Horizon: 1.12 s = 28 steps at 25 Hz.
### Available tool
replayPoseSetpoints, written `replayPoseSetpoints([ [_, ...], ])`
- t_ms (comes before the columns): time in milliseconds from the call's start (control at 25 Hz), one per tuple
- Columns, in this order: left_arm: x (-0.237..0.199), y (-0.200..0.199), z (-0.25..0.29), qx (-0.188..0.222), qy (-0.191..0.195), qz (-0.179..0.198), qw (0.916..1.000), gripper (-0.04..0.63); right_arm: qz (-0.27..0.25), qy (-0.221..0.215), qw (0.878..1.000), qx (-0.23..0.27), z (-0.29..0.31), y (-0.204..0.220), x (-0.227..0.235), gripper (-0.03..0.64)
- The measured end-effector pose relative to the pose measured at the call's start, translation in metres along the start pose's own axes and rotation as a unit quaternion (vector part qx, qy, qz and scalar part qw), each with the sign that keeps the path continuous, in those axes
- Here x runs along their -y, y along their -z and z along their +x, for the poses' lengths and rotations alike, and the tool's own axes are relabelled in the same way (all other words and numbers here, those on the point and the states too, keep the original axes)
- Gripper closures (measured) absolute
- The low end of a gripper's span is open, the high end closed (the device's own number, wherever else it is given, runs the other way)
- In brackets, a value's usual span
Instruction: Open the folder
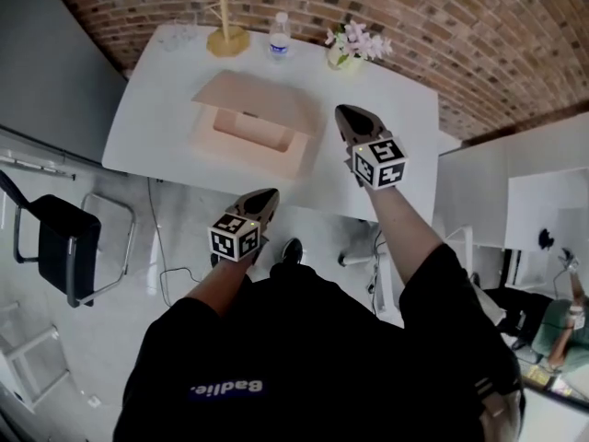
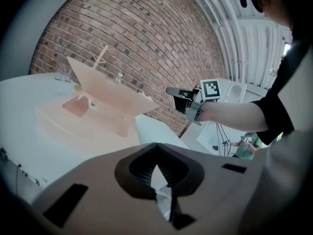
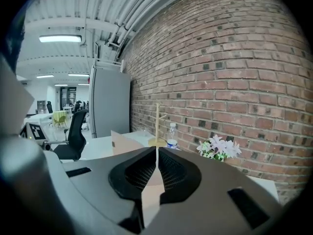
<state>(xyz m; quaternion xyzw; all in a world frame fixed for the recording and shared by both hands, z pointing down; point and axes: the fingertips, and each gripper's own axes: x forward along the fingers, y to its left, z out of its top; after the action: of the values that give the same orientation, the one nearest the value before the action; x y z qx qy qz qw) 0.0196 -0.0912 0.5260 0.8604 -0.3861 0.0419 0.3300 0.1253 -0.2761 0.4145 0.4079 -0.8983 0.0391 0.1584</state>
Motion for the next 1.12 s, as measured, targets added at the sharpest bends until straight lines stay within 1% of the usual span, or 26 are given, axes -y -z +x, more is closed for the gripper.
replayPoseSetpoints([
  [280,0.023,-0.039,-0.043,0.037,0.025,0.036,0.9984,0.594,0.041,0.007,0.999,0.021,-0.037,0.000,-0.038,0.586],
  [480,0.044,-0.077,-0.067,0.067,0.045,0.069,0.9943,0.594,0.071,-0.007,0.997,0.031,-0.061,-0.001,-0.078,0.588],
  [600,0.060,-0.098,-0.082,0.093,0.058,0.088,0.9901,0.594,0.072,-0.023,0.996,0.044,-0.078,-0.010,-0.100,0.588],
  [720,0.074,-0.114,-0.100,0.112,0.069,0.104,0.9859,0.594,0.066,-0.051,0.995,0.060,-0.095,-0.026,-0.126,0.589],
  [1000,0.102,-0.138,-0.134,0.129,0.086,0.123,0.9803,0.594,0.063,-0.107,0.989,0.075,-0.126,-0.043,-0.186,0.589],
  [1120,0.111,-0.145,-0.149,0.136,0.095,0.129,0.9776,0.594,0.075,-0.123,0.986,0.080,-0.135,-0.051,-0.204,0.589],
])
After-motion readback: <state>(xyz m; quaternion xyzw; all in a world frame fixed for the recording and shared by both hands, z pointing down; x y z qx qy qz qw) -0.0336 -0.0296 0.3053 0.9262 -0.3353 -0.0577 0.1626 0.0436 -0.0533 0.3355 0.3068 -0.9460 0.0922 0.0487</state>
